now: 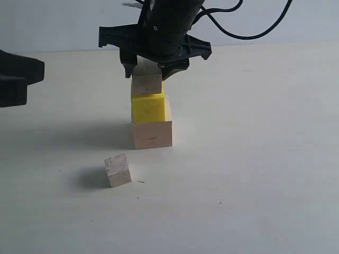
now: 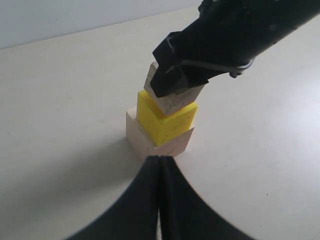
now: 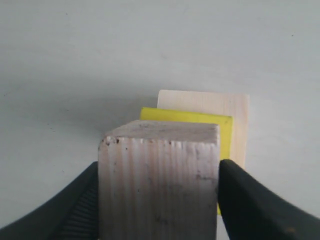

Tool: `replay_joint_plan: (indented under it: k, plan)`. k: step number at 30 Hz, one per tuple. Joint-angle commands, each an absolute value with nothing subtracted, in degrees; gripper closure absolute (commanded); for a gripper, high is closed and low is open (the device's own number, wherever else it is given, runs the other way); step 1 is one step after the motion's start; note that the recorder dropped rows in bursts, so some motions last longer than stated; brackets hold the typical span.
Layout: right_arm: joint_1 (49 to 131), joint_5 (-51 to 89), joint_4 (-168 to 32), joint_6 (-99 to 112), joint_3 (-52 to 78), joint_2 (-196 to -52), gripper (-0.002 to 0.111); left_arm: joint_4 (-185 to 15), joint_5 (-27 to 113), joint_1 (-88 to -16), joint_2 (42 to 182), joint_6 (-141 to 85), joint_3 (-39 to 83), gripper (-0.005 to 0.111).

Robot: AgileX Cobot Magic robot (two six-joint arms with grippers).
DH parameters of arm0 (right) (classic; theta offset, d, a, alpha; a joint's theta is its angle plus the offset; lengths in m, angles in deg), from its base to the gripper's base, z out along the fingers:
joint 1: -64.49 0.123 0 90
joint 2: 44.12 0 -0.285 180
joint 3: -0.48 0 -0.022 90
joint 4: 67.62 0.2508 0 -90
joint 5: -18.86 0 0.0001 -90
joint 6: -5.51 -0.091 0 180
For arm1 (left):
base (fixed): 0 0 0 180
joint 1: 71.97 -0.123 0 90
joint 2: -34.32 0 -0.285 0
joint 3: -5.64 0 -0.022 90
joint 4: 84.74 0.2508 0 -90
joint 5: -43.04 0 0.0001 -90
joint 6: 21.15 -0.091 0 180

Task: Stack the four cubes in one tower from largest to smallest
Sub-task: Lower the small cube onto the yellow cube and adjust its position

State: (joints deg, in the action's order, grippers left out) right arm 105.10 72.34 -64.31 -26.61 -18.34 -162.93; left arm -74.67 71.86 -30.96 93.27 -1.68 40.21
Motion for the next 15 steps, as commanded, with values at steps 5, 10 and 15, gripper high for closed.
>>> replay_joint_plan:
  k: [5, 10, 15]
  plan:
    - [105.03, 72.03, -64.55, -25.99, -18.74, -164.15, 0.108, -74.61, 71.83, -30.77, 92.68, -1.85, 40.36, 0.107]
    - [105.03, 71.48, -64.66, -25.88, -18.74, -164.15, 0.108, -74.61, 71.83, -30.77, 92.68, -1.85, 40.36, 0.107]
    - [105.03, 71.47, -64.66, -25.9, -18.74, -164.15, 0.108, -74.61, 71.83, -30.77, 92.68, -1.85, 40.36, 0.107]
